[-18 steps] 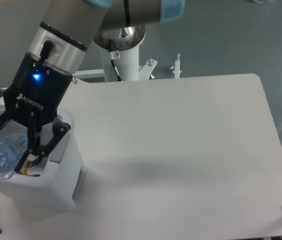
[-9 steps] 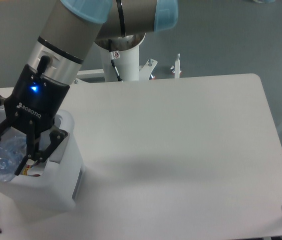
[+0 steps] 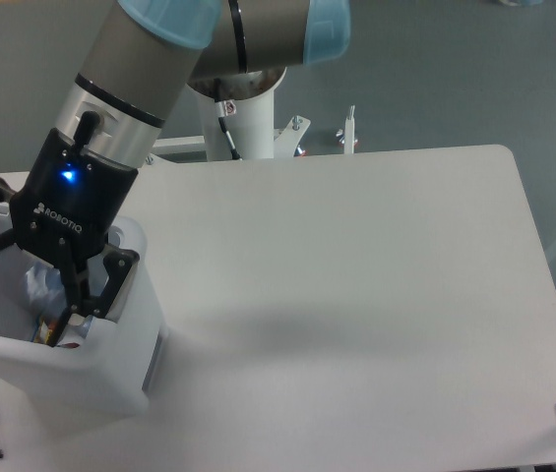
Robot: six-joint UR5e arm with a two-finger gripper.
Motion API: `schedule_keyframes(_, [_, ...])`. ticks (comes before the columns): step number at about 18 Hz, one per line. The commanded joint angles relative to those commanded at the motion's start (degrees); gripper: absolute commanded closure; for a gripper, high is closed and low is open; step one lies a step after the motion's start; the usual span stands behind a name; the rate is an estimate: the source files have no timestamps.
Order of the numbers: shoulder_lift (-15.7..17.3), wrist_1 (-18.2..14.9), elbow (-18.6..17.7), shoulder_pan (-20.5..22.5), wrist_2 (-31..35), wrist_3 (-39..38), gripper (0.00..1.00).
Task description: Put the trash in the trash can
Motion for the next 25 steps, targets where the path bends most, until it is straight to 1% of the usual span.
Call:
schedule_keyframes(4, [0.00, 0.00, -0.35, 4.39, -0.09, 0.09, 0.00])
schedule_keyframes(7, [-0.17, 0.00, -0.35, 8.87, -0.35, 0.17, 0.00])
schedule_keyframes(11, [-0.97, 0.00, -1.05, 14.49, -0.61, 0.26, 0.00])
schedule_keyframes(15, [-2.63, 0.00, -2.11, 18.71, -0.61, 0.26, 0.00])
schedule_keyframes(20, [-4.04, 0.00, -3.43, 22.41, -0.61, 0.35, 0.00])
schedule_keyframes(25, [-5.80, 0.00, -3.69, 23.73, -0.61, 0.35, 0.00])
